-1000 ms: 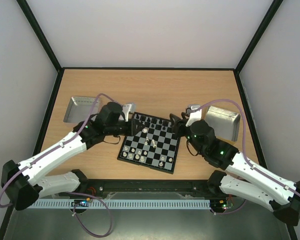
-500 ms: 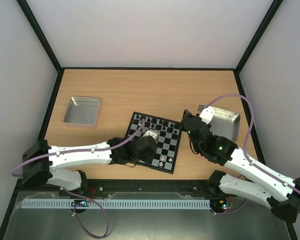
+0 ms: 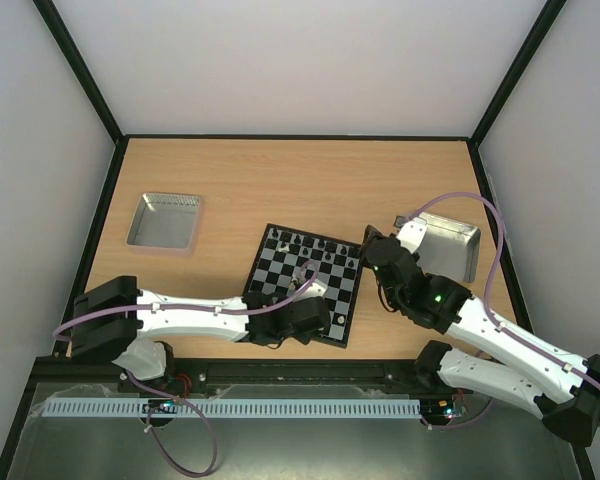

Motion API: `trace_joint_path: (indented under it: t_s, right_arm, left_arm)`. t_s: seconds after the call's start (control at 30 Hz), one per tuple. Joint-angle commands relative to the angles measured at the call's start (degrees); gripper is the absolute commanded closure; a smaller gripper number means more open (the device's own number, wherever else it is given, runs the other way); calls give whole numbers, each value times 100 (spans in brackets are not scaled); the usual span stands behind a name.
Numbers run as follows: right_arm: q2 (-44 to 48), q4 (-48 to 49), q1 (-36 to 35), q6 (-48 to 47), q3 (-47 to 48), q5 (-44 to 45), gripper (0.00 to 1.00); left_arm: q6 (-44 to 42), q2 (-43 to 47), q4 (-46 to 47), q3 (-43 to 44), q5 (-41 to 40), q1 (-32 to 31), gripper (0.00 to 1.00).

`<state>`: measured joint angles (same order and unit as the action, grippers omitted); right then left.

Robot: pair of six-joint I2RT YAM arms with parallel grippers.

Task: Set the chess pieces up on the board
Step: Place the chess piece on the chessboard.

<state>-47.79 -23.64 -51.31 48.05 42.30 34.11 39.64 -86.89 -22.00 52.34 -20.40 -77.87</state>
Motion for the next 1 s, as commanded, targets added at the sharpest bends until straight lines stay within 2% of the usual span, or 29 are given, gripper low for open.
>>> trace_joint_path:
  t_s: [0.0, 0.27, 0.6, 0.83, 0.97]
  right_arm:
    - [-4, 117, 32, 127, -111, 67, 44]
    - [-63, 193, 28, 130, -161, -23, 44]
    - [-81, 261, 31, 91, -215, -66, 44]
    - [-99, 295, 28, 86, -231, -115, 43]
    - [-99, 296, 32, 80, -234, -141, 43]
  left_arm:
    - [-11, -31, 407, -213, -35, -50, 97]
    - [-157, -61, 1034, -521, 292, -49, 96]
    - [-152, -223, 1198, -646, 423, -53, 94]
    - [-110, -324, 1177, -624, 371, -53, 90]
    - [-64, -308, 1106, -622, 367, -51, 82]
